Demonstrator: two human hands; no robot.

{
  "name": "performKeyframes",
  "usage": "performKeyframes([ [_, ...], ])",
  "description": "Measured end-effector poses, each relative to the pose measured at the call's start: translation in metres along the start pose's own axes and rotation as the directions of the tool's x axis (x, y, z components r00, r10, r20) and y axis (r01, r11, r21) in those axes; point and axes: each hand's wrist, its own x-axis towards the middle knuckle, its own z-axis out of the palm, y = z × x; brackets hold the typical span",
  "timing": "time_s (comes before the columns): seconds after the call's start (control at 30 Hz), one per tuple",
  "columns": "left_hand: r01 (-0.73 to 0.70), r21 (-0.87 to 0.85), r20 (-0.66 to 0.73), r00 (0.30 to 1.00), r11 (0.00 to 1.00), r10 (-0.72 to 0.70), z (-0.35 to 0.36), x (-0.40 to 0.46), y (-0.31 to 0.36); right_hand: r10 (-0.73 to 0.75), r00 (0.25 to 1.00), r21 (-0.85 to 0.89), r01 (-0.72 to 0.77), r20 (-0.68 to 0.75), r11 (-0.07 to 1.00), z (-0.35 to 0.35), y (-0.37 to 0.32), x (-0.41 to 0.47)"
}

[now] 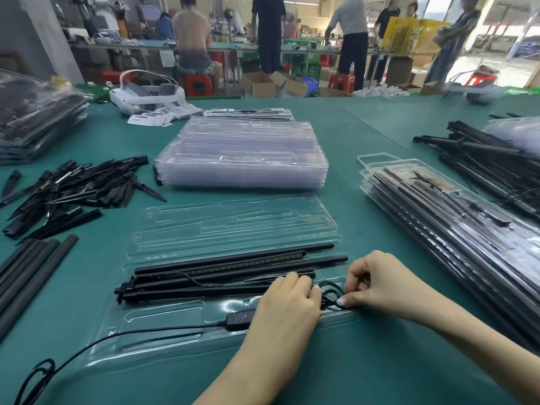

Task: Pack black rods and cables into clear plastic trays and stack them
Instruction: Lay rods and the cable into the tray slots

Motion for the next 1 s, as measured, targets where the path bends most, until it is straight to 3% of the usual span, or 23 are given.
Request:
performKeyframes([
  [0.13,-0.050,0.012,-0.106,0.993,0.999,0.051,0.004,-0.003,0.009,-0.196,0.961,-0.061,0.188,-0.194,0.980,0.014,0.011,-0.021],
  [0.23,-0.043,-0.005,-0.087,0.995,0.999,0.043,0.004,-0.007,0.016,-0.269,0.913,-0.072,0.260,-0.307,0.963,0.023,0.019,-0.035],
  [0.4,-0.080,0.119,-0.039,0.996,0.990,0.086,0.007,-0.011,0.023,-0.419,0.837,-0.355,0.295,-0.352,0.887,0.039,0.022,-0.053],
  [0.63,-0.022,0.173,0.028,0.999,0.985,0.017,0.002,-0.010,0.031,-0.552,0.758,-0.460,0.375,-0.347,0.805,0.040,0.008,-0.065],
  [0.77,0.045,0.206,0.056,0.997,0.978,-0.058,0.008,-0.007,0.044,-0.452,0.845,-0.328,0.357,-0.286,0.875,0.028,0.002,-0.067],
  [0.87,0.085,0.240,0.048,0.994,0.967,-0.099,0.010,-0.006,0.047,-0.207,0.927,0.143,0.261,-0.312,0.955,0.003,-0.002,-0.042],
  [0.93,0.093,0.249,0.046,0.993,0.964,-0.108,0.011,-0.006,0.047,-0.041,0.911,0.306,0.180,-0.411,0.935,-0.007,0.001,-0.005],
  [1.0,0.106,0.256,0.060,0.990,0.961,-0.125,0.011,-0.007,0.048,0.150,0.928,0.455,0.023,-0.341,0.890,-0.011,0.000,0.036],
])
